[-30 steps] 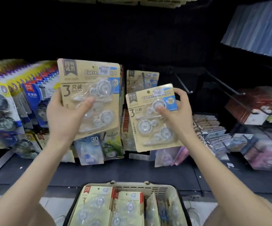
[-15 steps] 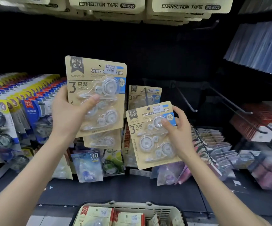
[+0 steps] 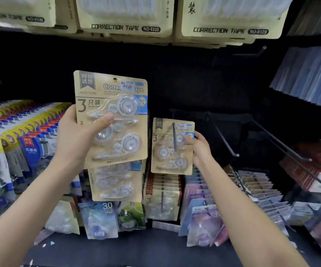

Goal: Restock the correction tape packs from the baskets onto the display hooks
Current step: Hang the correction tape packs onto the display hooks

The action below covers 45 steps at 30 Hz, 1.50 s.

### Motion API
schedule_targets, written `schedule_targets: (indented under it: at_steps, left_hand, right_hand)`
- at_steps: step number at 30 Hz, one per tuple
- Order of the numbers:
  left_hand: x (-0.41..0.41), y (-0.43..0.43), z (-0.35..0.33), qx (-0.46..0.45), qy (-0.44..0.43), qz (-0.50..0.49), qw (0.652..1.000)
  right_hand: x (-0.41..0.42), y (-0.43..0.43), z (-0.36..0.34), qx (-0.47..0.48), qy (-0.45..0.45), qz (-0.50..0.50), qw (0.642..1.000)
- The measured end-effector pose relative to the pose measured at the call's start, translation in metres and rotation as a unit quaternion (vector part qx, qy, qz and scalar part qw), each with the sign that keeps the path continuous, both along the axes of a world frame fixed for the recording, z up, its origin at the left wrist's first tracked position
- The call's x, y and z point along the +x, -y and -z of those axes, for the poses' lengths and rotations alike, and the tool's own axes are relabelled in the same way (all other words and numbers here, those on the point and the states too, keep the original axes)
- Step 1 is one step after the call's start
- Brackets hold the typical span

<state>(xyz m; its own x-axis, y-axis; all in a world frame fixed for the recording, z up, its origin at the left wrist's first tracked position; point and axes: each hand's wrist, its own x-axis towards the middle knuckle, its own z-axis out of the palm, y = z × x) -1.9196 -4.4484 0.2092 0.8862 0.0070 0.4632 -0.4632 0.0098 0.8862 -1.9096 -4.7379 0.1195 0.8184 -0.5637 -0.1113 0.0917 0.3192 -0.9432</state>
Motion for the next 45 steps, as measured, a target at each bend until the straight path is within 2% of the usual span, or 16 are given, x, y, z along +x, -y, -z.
schedule_targets:
  at_steps: [5,10,12,14,16,19,21,24,27,30,35,41,45]
  left_hand:
    - [0.005,0.004,-0.008,-0.018,-0.026,0.017,0.999]
    - [-0.003,0.005,-0.006,-0.042,-0.053,0.036,0.997]
    - [-0.008,0.002,-0.004,-0.043,-0.060,0.045,0.996]
    - [-0.015,-0.003,-0.001,-0.041,-0.065,0.061,0.995]
    - [-0.024,-0.008,0.005,-0.037,-0.072,0.096,0.992]
    - [-0.040,-0.008,0.011,-0.023,-0.074,0.140,0.987]
    - [-0.049,-0.003,0.016,-0.020,-0.066,0.166,0.984]
    - [-0.058,0.004,0.022,-0.033,-0.066,0.167,0.983]
    - [-0.062,0.002,0.023,-0.026,-0.065,0.152,0.986]
    - [-0.064,0.001,0.029,0.015,-0.066,0.106,0.992]
    - [-0.072,0.011,0.051,0.127,-0.072,0.070,0.987]
    - [-0.071,0.009,0.065,0.246,-0.031,0.031,0.968]
    - [-0.060,-0.006,0.063,0.256,-0.013,-0.034,0.966]
  right_hand:
    - [0.036,0.007,0.002,-0.072,-0.037,0.049,0.996]
    - [-0.003,-0.004,-0.007,-0.243,-0.084,0.090,0.962]
    - [-0.041,-0.018,-0.019,-0.284,-0.033,0.135,0.949]
    - [-0.086,-0.041,-0.038,-0.323,0.061,0.173,0.928]
    - [-0.121,-0.066,-0.060,-0.363,0.131,0.145,0.911]
    - [-0.136,-0.094,-0.083,-0.405,0.079,0.026,0.911]
    - [-0.133,-0.107,-0.086,-0.398,0.056,-0.018,0.916]
    - [-0.131,-0.115,-0.080,-0.367,0.089,-0.014,0.926]
    - [-0.136,-0.110,-0.072,-0.302,0.112,-0.050,0.945]
    - [-0.145,-0.102,-0.060,-0.216,0.111,-0.076,0.967]
    - [-0.163,-0.093,-0.018,-0.157,0.061,-0.078,0.983]
    - [-0.174,-0.062,-0.002,-0.195,0.033,-0.069,0.978]
    - [-0.176,-0.048,-0.004,-0.245,0.047,-0.051,0.967]
